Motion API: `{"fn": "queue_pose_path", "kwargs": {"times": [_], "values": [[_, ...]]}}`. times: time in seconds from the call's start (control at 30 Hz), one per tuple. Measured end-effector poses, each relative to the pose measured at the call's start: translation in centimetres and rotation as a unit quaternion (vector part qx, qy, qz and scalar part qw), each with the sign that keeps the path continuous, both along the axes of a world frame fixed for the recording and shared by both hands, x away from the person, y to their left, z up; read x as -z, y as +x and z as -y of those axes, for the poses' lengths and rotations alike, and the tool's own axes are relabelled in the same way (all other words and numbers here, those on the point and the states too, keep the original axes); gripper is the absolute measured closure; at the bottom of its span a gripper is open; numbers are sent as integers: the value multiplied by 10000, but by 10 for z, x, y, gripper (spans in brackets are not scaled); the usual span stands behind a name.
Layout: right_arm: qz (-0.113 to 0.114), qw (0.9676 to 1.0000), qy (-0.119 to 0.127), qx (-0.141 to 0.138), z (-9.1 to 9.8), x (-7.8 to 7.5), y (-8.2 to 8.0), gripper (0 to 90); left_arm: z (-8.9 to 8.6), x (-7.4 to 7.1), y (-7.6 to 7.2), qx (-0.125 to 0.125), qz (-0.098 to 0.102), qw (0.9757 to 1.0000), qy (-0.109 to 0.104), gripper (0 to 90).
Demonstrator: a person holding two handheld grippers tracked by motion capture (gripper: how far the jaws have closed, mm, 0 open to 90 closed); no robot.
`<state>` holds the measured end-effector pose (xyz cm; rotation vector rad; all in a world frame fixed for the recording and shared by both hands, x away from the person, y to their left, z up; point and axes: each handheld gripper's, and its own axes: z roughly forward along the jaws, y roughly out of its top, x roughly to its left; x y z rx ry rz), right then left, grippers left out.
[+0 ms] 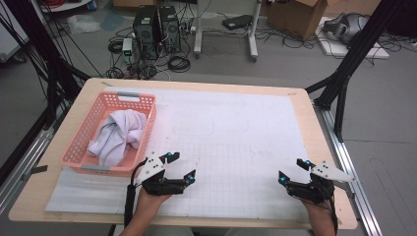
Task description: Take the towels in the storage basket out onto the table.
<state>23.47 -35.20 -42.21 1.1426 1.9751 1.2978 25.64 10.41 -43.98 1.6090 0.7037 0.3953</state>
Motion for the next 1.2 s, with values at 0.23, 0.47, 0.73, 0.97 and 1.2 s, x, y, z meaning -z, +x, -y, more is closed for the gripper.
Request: {"fn": "queue_pose_path", "kwargs": {"times": [0.23, 0.47, 0.73, 0.97, 1.2], "values": [[-106, 9999, 62, -26, 0, 1, 2, 153, 0, 2, 1, -35, -57, 10000, -27, 156], [-193, 9996, 194, 38, 2, 2, 1, 155, 2, 2, 1, 30, -97, 9999, 2, 157], [-215, 9993, 269, 127, 5, 2, 0, 154, 0, -6, -4, 34, 3, 9999, -143, 158], [-117, 9995, 259, 133, 6, 0, -1, 154, -2, -24, -6, 148, 31, 9997, -207, 164], [-90, 9997, 231, -1, 6, -1, -2, 154, -14, -48, -3, 72, 158, 9995, -277, 165]]}}
